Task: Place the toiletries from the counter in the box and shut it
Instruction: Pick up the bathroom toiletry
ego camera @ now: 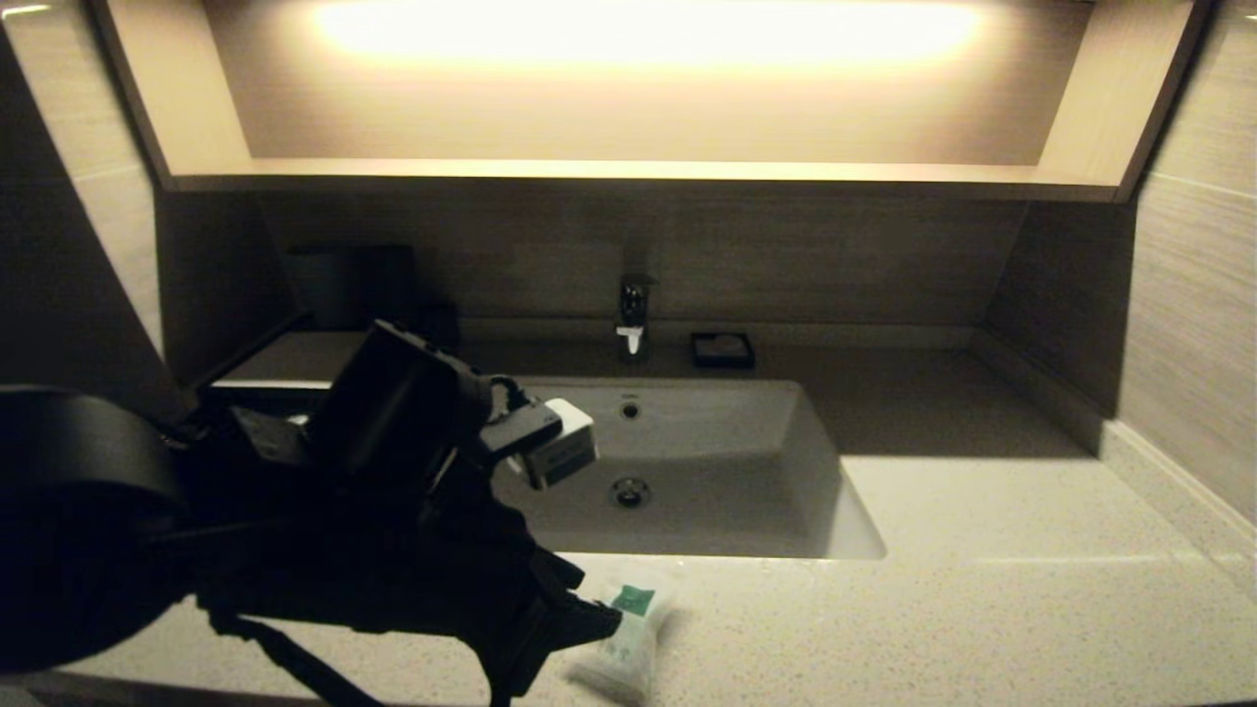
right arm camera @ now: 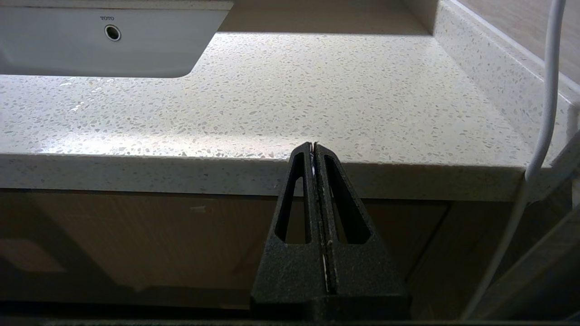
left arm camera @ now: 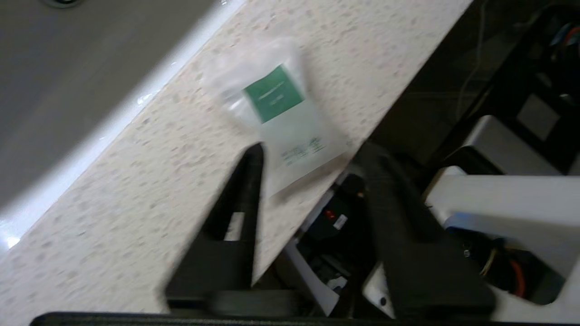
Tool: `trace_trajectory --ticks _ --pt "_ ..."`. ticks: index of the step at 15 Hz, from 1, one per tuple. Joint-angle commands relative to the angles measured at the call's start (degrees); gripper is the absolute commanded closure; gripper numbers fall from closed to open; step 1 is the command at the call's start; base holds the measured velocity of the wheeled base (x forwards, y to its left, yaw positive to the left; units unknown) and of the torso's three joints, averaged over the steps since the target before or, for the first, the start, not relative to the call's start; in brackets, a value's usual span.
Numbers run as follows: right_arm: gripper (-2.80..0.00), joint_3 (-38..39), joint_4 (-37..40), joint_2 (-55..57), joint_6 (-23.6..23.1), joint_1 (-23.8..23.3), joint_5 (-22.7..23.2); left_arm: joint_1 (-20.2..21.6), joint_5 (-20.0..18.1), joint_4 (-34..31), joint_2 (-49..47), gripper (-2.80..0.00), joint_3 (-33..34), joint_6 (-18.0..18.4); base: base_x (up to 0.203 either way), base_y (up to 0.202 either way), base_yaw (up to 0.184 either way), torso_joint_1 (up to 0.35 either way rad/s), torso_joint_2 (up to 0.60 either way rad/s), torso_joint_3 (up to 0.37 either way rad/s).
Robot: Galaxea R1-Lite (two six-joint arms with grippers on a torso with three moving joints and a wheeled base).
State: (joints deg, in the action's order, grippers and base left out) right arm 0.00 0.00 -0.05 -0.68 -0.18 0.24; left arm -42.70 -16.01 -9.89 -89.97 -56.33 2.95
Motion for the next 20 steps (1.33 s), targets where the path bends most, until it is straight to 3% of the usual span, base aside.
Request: trace_trajectory --ticks 1,5,20 --pt "0.0 0.09 0.0 0.05 -0.02 0.01 0.02 -1.51 0.92 -0.2 -1.62 -2.8 -0.78 -0.54 0.0 0.0 0.0 0.0 0.0 0.0" --pt "0.0 0.09 0.0 0.05 -0.02 0.01 0.02 -2.66 4.13 -0.13 -3.84 -2.8 -0.81 -0.58 0.0 0.0 0.0 0.0 0.0 0.0" --pt "0.0 0.09 0.0 0.05 -0.02 0.01 0.02 -3.1 4.67 -0.22 -9.93 -2.8 -3.69 -0.31 0.0 0.0 0.0 0.0 0.0 0.0"
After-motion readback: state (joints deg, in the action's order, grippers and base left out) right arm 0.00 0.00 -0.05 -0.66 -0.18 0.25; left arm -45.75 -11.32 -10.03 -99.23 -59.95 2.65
